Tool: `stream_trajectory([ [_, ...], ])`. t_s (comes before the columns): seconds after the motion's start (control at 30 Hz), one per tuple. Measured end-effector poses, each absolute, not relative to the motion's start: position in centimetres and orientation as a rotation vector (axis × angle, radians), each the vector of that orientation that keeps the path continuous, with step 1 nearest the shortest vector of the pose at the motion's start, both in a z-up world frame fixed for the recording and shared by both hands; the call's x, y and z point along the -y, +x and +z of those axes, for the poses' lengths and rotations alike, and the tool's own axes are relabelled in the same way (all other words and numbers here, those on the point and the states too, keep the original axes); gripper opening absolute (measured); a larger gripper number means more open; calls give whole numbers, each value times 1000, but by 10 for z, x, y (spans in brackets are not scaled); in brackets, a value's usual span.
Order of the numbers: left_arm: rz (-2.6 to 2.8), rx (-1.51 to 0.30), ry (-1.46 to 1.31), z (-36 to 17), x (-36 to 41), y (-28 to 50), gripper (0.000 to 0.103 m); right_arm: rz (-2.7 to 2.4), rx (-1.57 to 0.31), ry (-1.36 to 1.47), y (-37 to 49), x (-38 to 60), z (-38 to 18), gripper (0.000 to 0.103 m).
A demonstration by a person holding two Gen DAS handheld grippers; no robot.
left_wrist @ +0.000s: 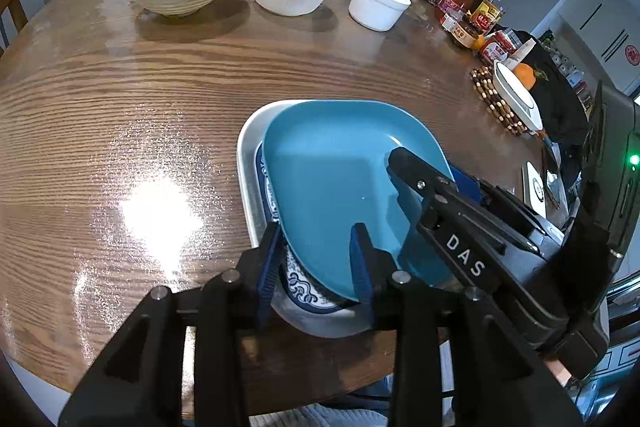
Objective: Organize plates and bowls
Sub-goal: 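Lower the teal plate with both grippers onto the patterned plate stack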
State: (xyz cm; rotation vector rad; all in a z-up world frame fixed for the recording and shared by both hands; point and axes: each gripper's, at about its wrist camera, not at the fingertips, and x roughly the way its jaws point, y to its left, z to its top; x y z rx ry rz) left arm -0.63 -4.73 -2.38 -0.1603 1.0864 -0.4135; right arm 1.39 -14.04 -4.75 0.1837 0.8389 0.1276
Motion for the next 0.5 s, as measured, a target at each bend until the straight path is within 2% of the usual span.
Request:
stream_trajectory([
  [0.5, -430, -1070, -170, -18, 42, -9, 35, 147, -859, 237, 15, 147, -48, 34],
])
